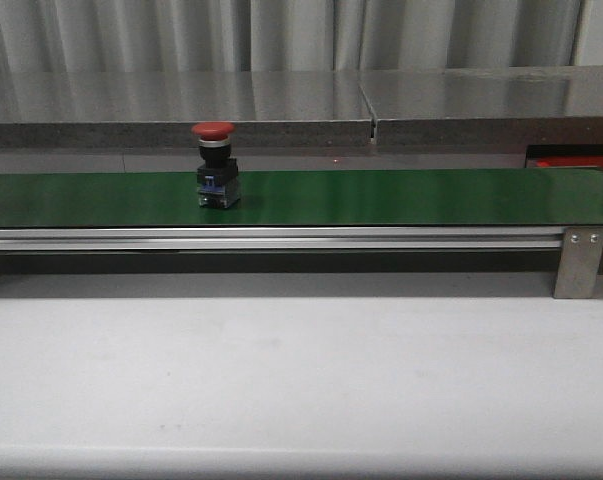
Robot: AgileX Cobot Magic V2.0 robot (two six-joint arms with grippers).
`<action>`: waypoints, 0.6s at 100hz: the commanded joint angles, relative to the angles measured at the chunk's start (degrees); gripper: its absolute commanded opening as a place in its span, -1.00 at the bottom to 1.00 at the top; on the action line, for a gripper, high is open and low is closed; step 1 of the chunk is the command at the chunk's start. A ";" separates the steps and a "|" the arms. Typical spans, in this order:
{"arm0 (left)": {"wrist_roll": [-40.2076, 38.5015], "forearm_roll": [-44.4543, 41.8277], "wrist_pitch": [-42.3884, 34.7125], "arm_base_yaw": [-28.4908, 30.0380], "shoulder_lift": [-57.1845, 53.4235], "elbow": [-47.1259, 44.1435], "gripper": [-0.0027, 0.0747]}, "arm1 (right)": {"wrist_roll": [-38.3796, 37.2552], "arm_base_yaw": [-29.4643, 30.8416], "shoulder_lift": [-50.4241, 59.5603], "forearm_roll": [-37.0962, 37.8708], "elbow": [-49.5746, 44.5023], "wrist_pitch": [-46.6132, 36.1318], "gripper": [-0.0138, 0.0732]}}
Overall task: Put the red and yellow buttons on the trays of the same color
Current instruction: 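Set the yellow button on the conveyor belt with the left gripper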
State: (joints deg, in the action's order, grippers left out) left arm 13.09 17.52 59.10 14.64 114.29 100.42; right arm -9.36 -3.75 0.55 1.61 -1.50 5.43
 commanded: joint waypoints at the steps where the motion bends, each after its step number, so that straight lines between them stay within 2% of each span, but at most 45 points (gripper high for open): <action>1: -0.69 1.31 -1.26 -0.29 -3.10 1.92 -0.16 | 0.10 0.20 1.05 0.24 1.03 -4.92 -0.83; 7: -0.69 1.31 -1.26 -0.29 -3.10 1.92 0.27 | 0.10 0.20 1.05 0.24 1.03 -4.92 -0.83; 12: -0.69 1.31 -1.26 -0.29 -3.10 1.92 0.55 | 0.10 0.20 1.05 0.24 1.03 -4.92 -0.83; 21: -0.69 1.31 -1.26 -0.29 -3.10 1.92 0.86 | 0.10 0.20 1.05 0.24 1.03 -4.92 -0.83; 42: -0.69 1.79 -0.52 -0.53 -3.36 3.43 0.78 | 0.10 0.20 1.05 0.24 1.03 -4.92 -0.83; 60: 1.78 2.01 -3.04 -3.28 -5.31 5.37 0.78 | 0.10 0.20 1.05 0.24 1.03 -4.92 -0.83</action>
State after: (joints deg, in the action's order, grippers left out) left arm 13.71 17.42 59.03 13.24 113.98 103.07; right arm -9.36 -3.75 0.55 1.61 -1.50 5.43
